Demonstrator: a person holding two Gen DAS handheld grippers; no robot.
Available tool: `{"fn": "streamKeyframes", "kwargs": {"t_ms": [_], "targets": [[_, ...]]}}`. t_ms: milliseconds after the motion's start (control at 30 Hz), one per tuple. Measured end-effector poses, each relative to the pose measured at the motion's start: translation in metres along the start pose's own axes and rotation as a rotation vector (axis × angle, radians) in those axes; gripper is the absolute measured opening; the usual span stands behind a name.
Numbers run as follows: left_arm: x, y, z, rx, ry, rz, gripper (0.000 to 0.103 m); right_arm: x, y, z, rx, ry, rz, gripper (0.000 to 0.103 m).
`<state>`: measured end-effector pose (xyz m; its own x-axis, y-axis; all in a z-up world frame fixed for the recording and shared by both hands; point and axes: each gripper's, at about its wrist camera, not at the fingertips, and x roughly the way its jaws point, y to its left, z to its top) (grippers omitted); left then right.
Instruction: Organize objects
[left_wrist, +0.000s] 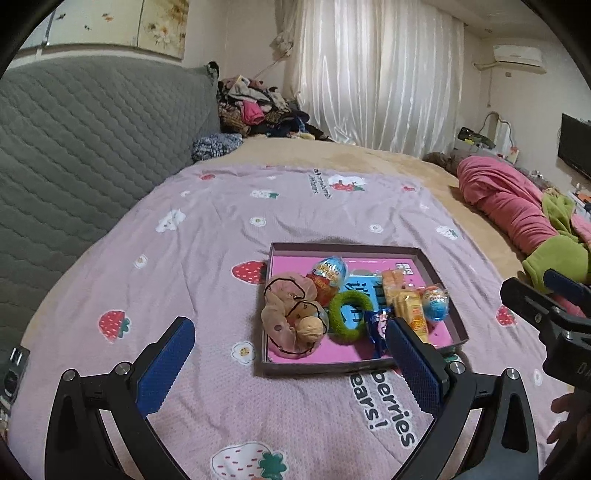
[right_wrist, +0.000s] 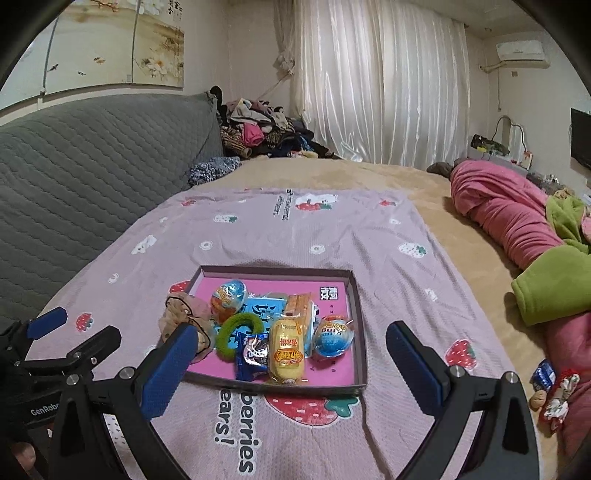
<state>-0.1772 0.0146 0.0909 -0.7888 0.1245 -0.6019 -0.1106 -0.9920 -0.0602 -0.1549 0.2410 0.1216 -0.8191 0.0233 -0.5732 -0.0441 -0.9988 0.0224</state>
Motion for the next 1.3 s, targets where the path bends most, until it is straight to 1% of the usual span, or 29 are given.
{"fn": "streamKeyframes", "kwargs": {"t_ms": [100,267,400,533,600,900,1067,1167,1300], "targets": [[-0.012,-0.001,-0.001,-0.004,0.003,-0.009,0.103,-0.014,0.0,0.001,-0.002,-0.006,-0.002,0.103],[-0.032,-0.006,-0.003,0.022,-0.022,0.035,0.103,-0.037,0.0,0.004,-0.003,-0.033,-0.007,0.103],[-0.046,-0.003,-0.004,0.004,-0.019,0.018,0.103,-0.051,-0.001,0.004,-0.003,-0.046,-0.007,0.103],[-0.057,-0.004,-0.008,0.011,-0.026,0.048,0.103,-0.064,-0.001,0.002,-0.006,-0.052,-0.01,0.103],[-0.061,-0.005,-0.012,0.012,-0.02,0.045,0.103,-0.068,-0.001,-0.001,-0.009,-0.05,-0.014,0.103],[-0.066,-0.004,-0.029,-0.017,0.004,0.022,0.103,-0.082,-0.006,-0.02,0.007,-0.036,-0.025,0.103],[-0.069,-0.005,-0.04,-0.002,0.0,0.04,0.103,-0.086,-0.008,-0.032,0.001,-0.023,-0.032,0.103],[-0.069,-0.006,-0.046,0.004,0.015,0.037,0.103,-0.088,-0.009,-0.039,0.004,-0.016,-0.032,0.103],[-0.073,-0.006,-0.053,0.004,0.012,0.019,0.103,-0.089,-0.009,-0.048,-0.003,0.0,-0.04,0.103]]}}
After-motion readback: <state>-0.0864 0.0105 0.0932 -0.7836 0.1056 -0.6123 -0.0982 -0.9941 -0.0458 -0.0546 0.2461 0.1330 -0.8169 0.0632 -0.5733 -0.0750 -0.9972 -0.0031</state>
